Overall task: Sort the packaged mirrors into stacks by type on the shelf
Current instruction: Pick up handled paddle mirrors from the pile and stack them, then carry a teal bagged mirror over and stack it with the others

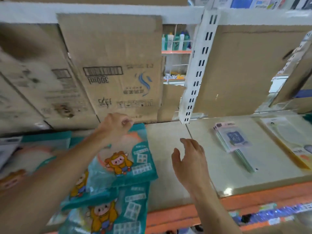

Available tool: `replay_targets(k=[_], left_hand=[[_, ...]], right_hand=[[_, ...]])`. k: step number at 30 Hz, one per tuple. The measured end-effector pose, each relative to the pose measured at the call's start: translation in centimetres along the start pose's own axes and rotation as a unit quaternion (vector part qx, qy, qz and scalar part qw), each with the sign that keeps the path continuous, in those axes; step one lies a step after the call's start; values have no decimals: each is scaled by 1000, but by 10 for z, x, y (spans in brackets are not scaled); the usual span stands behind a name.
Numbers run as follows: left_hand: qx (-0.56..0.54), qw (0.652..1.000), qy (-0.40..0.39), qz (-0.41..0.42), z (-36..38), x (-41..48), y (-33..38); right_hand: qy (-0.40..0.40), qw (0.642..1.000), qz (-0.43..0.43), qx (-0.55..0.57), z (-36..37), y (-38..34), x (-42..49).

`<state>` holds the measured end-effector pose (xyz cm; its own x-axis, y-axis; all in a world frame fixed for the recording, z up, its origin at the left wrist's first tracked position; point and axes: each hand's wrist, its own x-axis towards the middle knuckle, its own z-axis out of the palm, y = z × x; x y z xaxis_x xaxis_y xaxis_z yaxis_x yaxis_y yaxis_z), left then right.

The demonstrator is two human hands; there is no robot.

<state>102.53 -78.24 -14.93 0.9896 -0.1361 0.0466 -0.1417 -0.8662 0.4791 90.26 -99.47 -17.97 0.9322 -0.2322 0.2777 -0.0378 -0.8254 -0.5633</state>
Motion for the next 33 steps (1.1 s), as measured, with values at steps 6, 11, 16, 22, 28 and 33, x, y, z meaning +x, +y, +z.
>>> replay_targets(k=[6,11,16,22,28,33], left_hand=[[5,997,7,-79,-41,-33,-77],[-6,994,1,-109,-51,-48,-114],[-29,994,-34,-96,-45,-51,-119],[-67,990,-49,-111,-28,-37,-105],[-297,919,-26,-258,-15,-20,-95],[-367,892,-47,-260,-13,-20,-93]], right_hand=[[-72,997,-36,0,27,-48,-14],[-90,995,-32,-1,42,-64,-24],[-113,993,33,-17,47,-59,-31],[-167,974,139,-63,40,-51,-34],[-198,966,165,15,39,-43,-35],[-196,963,181,39,37,-39,-36]])
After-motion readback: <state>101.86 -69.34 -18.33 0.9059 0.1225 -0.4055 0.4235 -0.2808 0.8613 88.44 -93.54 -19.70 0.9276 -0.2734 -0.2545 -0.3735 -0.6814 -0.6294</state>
